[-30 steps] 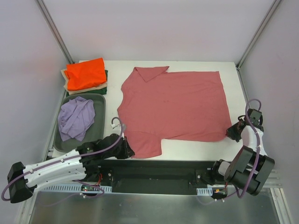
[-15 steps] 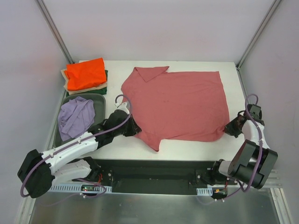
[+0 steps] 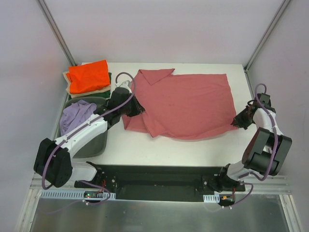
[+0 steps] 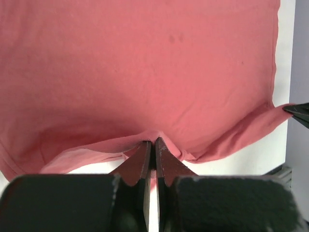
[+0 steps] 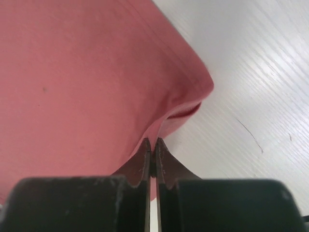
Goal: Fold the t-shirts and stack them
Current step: Fold the flattened tshirt in 1/3 of the way
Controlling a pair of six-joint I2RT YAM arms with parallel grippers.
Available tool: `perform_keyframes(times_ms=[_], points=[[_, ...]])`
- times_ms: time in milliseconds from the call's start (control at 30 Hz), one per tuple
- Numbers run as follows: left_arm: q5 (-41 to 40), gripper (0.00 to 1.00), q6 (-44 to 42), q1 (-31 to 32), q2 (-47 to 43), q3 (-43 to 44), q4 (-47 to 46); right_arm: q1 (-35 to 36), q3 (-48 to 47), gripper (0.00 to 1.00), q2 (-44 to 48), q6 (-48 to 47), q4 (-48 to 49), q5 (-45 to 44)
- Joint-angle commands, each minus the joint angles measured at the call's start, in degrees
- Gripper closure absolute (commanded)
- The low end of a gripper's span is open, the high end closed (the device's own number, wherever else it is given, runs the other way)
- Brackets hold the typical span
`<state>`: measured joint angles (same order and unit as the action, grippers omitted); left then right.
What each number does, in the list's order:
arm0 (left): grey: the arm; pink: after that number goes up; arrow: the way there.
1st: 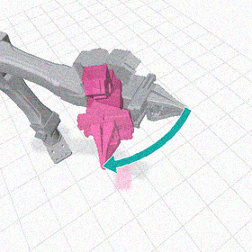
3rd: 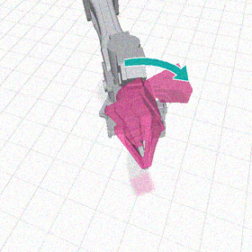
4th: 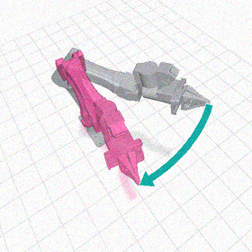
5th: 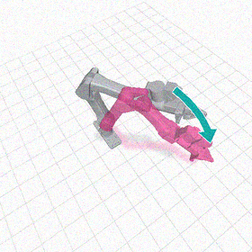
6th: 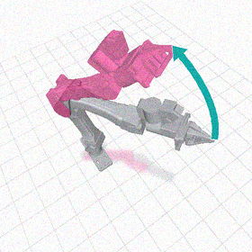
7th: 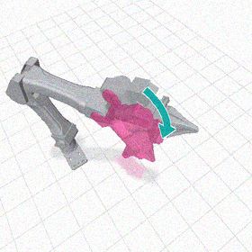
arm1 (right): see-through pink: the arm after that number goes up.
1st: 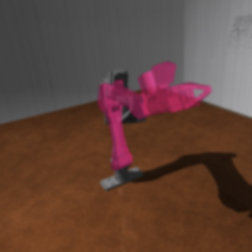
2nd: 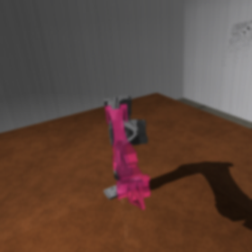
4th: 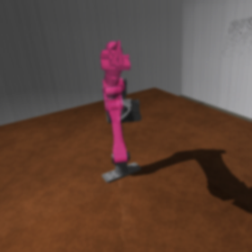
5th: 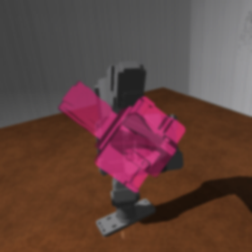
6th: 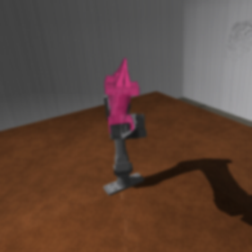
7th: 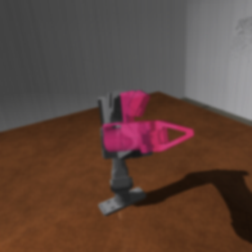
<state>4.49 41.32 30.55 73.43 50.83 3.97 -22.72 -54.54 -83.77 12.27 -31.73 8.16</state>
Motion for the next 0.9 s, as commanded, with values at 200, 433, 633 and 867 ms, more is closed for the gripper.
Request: perform_keyframes(times_ms=[200, 433, 633, 867], points=[[2.7, 1.0, -6.2, -6.0, 9.4, 12.0, 3.2, 1.7, -11.5, 1.0, -7.6, 2.0, -3.1, -2.1], [3.4, 1.0, -7.1, -8.7, 15.7, 16.7, 4.4, 1.9, -16.9, 1.0, -12.5, 2.1, -2.6, -2.4], [1.8, 1.0, -7.4, -10.5, 19.5, 19.7, 4.9, 2.4, -21.9, 0.99, -18.1, 2.1, -1.1, -2.3], [1.9, 1.0, -8.0, -11.6, 24.7, 23.2, 5.8, 3.0, -25.6, 0.96, -22.3, 2.8, 0.2, -3.2]])
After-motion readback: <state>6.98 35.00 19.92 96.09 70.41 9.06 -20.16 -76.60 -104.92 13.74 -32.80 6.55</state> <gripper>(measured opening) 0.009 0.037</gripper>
